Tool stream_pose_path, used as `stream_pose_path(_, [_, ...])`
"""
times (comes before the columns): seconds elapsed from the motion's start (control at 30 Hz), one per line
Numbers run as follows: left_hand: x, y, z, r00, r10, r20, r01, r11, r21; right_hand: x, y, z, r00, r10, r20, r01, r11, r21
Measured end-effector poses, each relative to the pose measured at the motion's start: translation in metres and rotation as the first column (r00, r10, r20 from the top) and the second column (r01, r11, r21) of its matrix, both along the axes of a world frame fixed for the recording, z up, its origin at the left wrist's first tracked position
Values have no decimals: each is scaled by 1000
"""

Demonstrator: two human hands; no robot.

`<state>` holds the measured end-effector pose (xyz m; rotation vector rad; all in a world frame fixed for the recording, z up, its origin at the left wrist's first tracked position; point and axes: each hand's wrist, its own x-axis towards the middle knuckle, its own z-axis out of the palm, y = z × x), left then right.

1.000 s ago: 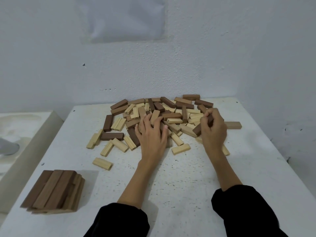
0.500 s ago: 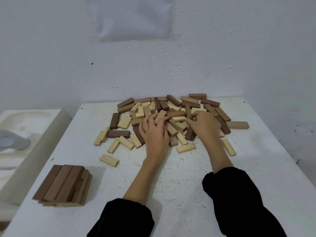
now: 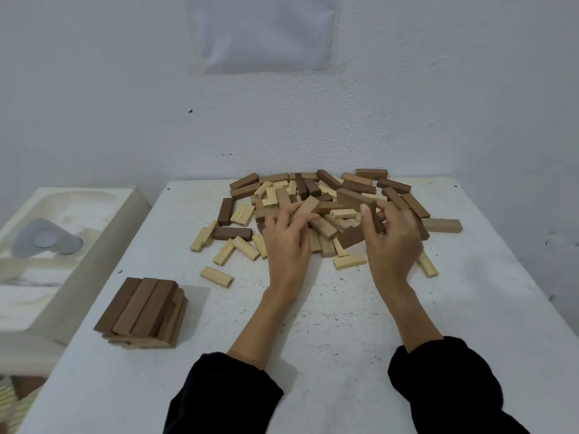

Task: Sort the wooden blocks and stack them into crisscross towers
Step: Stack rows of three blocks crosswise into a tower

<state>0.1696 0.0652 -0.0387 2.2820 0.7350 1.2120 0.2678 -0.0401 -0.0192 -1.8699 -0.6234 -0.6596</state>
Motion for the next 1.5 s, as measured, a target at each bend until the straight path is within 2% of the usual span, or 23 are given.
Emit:
stream_pose_path(0.17, [-49,-6,-1,991,-89,-100,87,996,-22,-30,-11,-9,949,261,-178,-251,965,80])
stream_pose_path(0.3, [-92,-15,4,975,-121,-189,103,989,-102,-52,-25,-16,884,354,-305,-385,922,-45])
stream_pose_path(0.37, [-109,-22,7,967,-148,-209,109,976,-189,-62,-33,-21,848,392,-357,-456,883,-111])
stream_pose_path(0.47, [-120,-27,9,959,-184,-216,120,952,-280,-74,-43,-26,840,419,-346,-521,802,-294])
stream_pose_path(0.57, [-121,-27,9,950,-221,-220,155,947,-280,-83,-47,-25,859,432,-274,-511,709,-485])
stream_pose_path(0.67, [-119,-24,5,927,-238,-291,178,960,-217,-84,-46,-21,867,403,-294,-498,714,-493])
stream_pose_path(0.83, [-118,-17,6,916,-285,-282,201,936,-290,-77,-45,-21,829,440,-346,-555,722,-413])
stream_pose_path(0.9, [-119,-15,7,916,-290,-275,198,927,-318,-70,-49,-16,739,503,-449,-668,634,-389])
stream_pose_path(1.0, [-120,-9,9,895,-358,-267,271,910,-313,-58,-60,-7,560,520,-645,-828,388,-406])
stream_pose_path(1.03, [-119,-7,11,874,-402,-274,312,896,-317,-55,-63,-5,535,506,-677,-845,330,-421])
stream_pose_path(1.1, [-120,-5,13,813,-503,-293,391,845,-365,-53,-67,-3,507,496,-705,-862,279,-424])
stream_pose_path(1.17, [-120,-6,12,752,-569,-334,431,807,-405,-53,-66,-4,510,511,-692,-860,294,-417])
stream_pose_path(1.23, [-119,-8,9,716,-574,-396,439,812,-383,-54,-63,-8,544,548,-636,-839,352,-415])
stream_pose_path(1.37, [-117,-10,8,749,-562,-350,433,816,-383,-58,-57,-15,614,567,-549,-789,429,-440])
stream_pose_path(1.5, [-116,-11,5,768,-556,-317,443,819,-365,-61,-55,-16,608,586,-536,-794,457,-402])
